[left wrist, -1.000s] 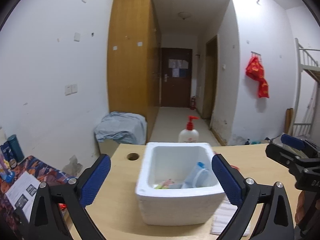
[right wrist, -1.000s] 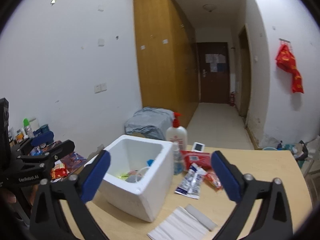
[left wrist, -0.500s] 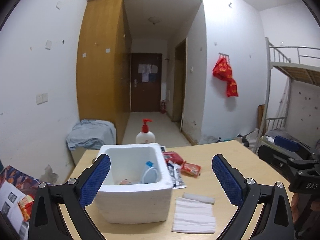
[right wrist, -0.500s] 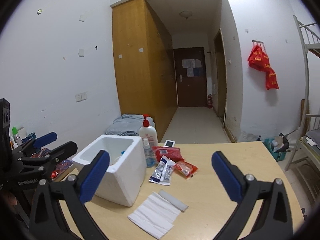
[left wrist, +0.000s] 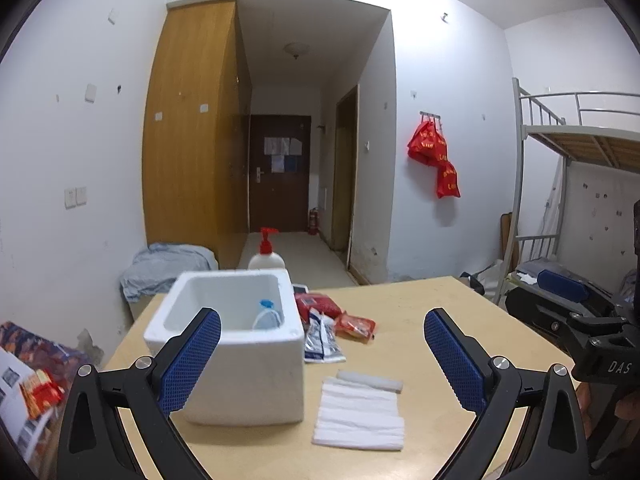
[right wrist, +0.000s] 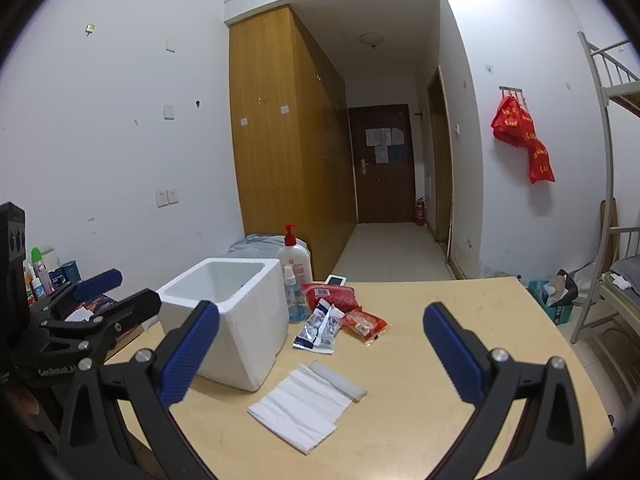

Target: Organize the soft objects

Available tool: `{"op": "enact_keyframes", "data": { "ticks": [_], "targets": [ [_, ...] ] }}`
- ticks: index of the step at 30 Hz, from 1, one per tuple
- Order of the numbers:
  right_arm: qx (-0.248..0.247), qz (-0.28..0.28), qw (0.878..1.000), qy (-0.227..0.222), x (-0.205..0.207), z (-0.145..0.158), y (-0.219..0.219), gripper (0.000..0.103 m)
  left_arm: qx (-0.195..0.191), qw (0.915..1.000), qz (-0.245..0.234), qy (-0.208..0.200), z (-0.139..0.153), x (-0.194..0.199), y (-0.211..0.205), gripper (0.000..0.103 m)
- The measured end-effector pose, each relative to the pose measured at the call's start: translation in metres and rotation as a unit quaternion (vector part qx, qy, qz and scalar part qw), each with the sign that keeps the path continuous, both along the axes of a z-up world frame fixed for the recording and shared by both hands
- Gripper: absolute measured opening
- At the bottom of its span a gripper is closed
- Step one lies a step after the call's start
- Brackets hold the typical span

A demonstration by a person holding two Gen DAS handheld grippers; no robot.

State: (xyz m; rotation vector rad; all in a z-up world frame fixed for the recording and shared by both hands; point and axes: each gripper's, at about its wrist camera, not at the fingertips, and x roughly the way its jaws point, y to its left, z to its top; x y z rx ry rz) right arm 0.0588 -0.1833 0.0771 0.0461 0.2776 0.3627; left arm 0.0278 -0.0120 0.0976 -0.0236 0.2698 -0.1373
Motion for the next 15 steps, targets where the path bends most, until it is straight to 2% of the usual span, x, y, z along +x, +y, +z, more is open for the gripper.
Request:
{"op": "enact_keyframes", "data": {
  "ticks": [11,15],
  "targets": [
    [-0.007,0.006,1.0,0.003,-0.023,-0.028,0.0,0.103,-0.009,0.9999,0.0,-0.012,-0.038,-0.018,-0.008,0.102],
    [-0.012,0.004,1.0,0.004,-0.028,-0.038,-0.002,0.103,0.0,0.9996,-0.001,-0.028,-0.047,-0.026,-0.012,0.102]
  ]
}}
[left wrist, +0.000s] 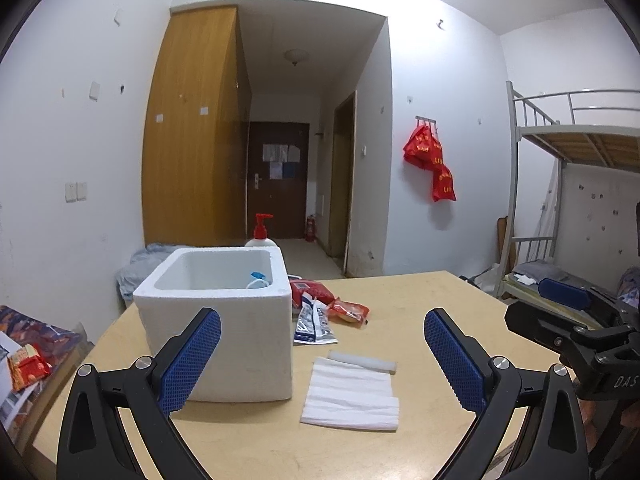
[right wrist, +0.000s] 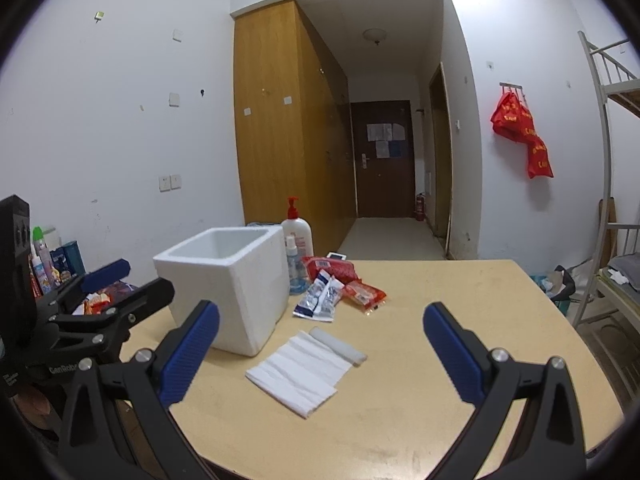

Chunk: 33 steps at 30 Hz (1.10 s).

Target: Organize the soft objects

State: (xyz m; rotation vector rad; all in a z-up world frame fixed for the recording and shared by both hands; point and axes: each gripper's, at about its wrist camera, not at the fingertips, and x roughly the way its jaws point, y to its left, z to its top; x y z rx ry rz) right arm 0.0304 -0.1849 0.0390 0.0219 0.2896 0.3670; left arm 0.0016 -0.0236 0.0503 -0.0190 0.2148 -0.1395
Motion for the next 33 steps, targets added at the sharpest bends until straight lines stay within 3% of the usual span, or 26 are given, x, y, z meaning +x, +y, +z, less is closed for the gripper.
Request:
{"op": "enact_keyframes", "data": {
  "ticks": [17,33],
  "targets": [
    [-0.003,0.002,1.0,0.029,-0.003,-0.036,-0.005,0.103,-0.019,0.9996,0.001,0.022,-0.042,-0.004,-0.001,0.102],
    [-0.009,-0.004,0.998,0.061,0.022,-0.039,-0.01,0.103,-0.02,0.9971,-0.016,0.072,-0.063,0.025,-0.015,0.102]
  ]
}}
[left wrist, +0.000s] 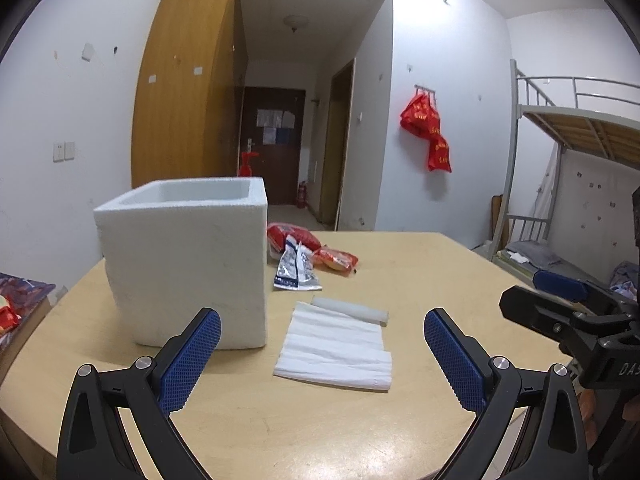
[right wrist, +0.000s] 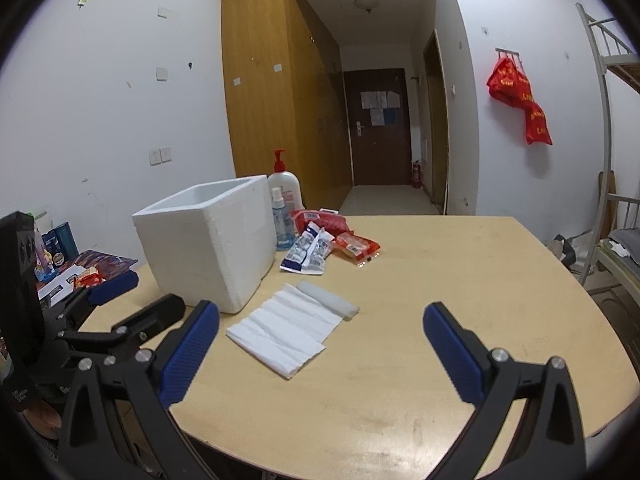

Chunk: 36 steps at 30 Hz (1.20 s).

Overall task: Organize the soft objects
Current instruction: 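Move both tools toward the white cloth and white foam roll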

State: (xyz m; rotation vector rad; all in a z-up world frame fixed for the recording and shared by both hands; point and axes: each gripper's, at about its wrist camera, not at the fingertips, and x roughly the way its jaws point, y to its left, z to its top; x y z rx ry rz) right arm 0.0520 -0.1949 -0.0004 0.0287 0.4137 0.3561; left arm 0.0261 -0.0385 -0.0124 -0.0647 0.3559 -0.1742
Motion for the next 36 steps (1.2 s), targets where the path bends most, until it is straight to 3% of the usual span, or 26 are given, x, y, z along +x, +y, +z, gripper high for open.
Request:
{"op": "enact_keyframes", "data": {
  "ticks": [20,30,36],
  "targets": [
    [-0.002,0.003,0.999,0.053,0.059,-0.017,-0.008,0.103,0.011,0.9927,-0.007,0.12,-0.036,0.077,-0.016,0.102],
    [-0.003,0.011,0.997,0.074,0.083,-0.023,-0.009,0.103,0.012,0.983,-0.003,0.183,-0.057,0.109,-0.02,0.101],
    [0.002,0.012,0.996,0.09,0.097,-0.03,-0.013,0.103,0.024,0.9764,0.002,0.215,-0.065,0.12,-0.022,0.093]
  ]
}}
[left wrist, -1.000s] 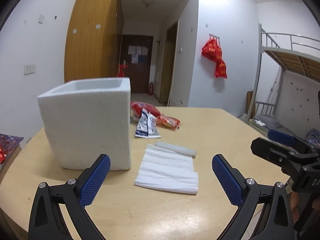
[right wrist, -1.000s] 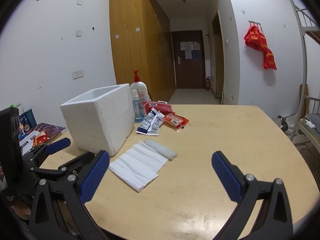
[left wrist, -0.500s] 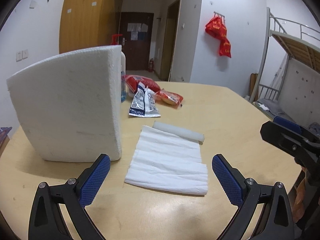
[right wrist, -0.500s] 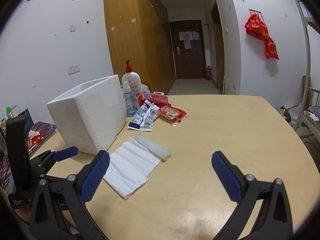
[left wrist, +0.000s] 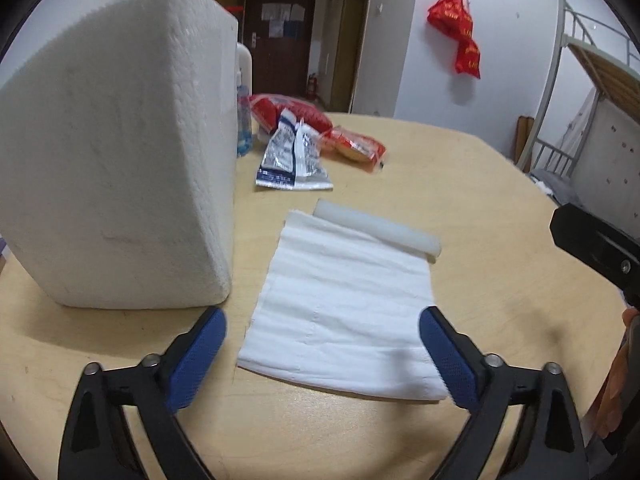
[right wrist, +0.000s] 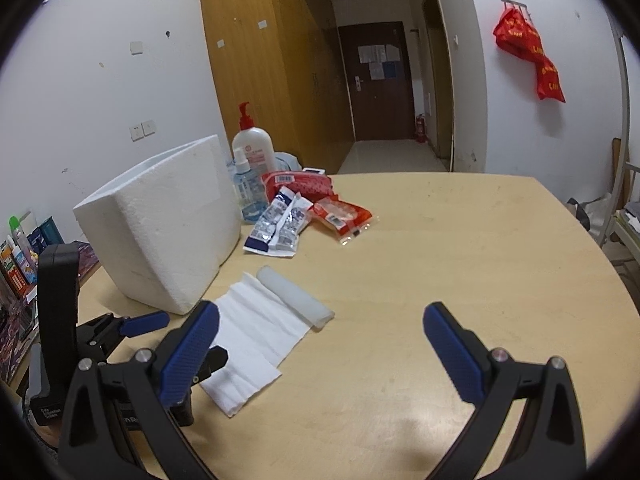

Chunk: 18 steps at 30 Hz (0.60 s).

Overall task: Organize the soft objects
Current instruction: 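Move both tools toward the white cloth and white foam roll, then grasp the white cloth with the left tool while the right tool grasps the white foam roll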

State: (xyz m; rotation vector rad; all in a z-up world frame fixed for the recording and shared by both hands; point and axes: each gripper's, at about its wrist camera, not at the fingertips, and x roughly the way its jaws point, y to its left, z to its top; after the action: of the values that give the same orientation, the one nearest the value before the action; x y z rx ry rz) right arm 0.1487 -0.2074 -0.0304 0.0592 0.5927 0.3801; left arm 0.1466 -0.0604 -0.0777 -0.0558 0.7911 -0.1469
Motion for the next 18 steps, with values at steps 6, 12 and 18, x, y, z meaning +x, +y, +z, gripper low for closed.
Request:
{"op": "enact_keyframes", "data": {
  "ticks": [6,12,18],
  "targets": [
    [0.004,0.005,1.0,0.006,0.008,-0.002,0.0,0.103,0.006,0.9998,-0.006,0.017,-0.006,0.004,-0.004,0.088],
    [0.0,0.012,1.0,0.011,0.015,-0.003,0.005,0.103,0.007,0.9995,-0.004,0.03,-0.008,0.007,-0.003,0.079],
    [-0.005,0.014,1.0,0.017,0.021,-0.006,0.007,0.103,0.031,0.9992,-0.004,0.026,-0.008,0.008,-0.01,0.058]
  ]
}}
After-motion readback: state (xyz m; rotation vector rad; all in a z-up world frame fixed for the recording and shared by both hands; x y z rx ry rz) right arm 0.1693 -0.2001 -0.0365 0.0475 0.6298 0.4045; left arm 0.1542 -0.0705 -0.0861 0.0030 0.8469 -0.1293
